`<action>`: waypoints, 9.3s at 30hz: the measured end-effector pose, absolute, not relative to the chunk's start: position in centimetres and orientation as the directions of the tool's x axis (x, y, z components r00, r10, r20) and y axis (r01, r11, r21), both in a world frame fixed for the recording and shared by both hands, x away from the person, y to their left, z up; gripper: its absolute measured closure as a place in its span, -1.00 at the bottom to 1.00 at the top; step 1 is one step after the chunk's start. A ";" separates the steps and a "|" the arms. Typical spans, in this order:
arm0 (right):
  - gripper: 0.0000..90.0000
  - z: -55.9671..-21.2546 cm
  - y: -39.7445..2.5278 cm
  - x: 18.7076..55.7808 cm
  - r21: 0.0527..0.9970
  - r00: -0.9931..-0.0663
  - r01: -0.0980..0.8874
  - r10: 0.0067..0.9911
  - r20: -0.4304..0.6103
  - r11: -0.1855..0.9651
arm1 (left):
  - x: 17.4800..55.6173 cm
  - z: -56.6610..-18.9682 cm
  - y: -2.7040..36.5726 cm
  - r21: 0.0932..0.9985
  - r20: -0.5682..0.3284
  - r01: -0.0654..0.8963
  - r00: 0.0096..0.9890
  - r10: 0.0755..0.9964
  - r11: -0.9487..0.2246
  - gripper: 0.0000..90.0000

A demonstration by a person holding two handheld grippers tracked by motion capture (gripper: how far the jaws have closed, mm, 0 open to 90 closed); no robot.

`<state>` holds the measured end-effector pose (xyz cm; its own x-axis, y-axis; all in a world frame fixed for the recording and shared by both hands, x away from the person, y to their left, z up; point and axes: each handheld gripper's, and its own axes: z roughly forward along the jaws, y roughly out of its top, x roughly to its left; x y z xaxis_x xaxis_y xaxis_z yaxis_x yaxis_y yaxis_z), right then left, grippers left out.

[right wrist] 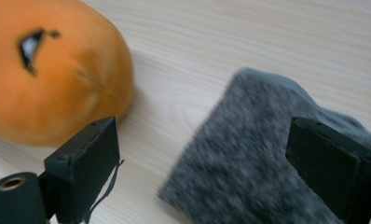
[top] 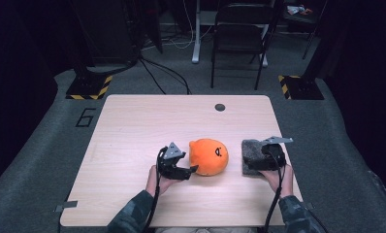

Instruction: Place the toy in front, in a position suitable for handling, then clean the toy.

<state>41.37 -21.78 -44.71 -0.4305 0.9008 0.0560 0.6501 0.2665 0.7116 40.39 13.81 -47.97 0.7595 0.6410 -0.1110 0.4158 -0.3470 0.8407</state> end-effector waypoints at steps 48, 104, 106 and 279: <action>0.19 -49.8 -23.9 46.1 0.533 -0.369 0.792 0.929 0.031 0.297 | 39.6 -49.4 12.9 0.817 -0.069 0.415 0.759 0.647 -0.400 0.56; 0.74 -39.1 -13.2 41.9 0.759 -0.658 0.535 0.746 0.101 0.370 | 39.4 -48.9 12.7 0.843 -0.062 0.389 0.756 0.652 -0.371 0.62; 0.74 -39.0 -12.3 41.9 0.755 -0.672 0.533 0.733 0.104 0.381 | 39.5 -48.9 12.6 0.844 -0.064 0.389 0.756 0.652 -0.368 0.62; 0.73 -39.0 -16.2 43.6 0.674 -0.574 0.620 0.818 0.038 0.403 | 39.6 -49.2 12.7 0.859 -0.040 0.344 0.782 0.621 -0.378 0.75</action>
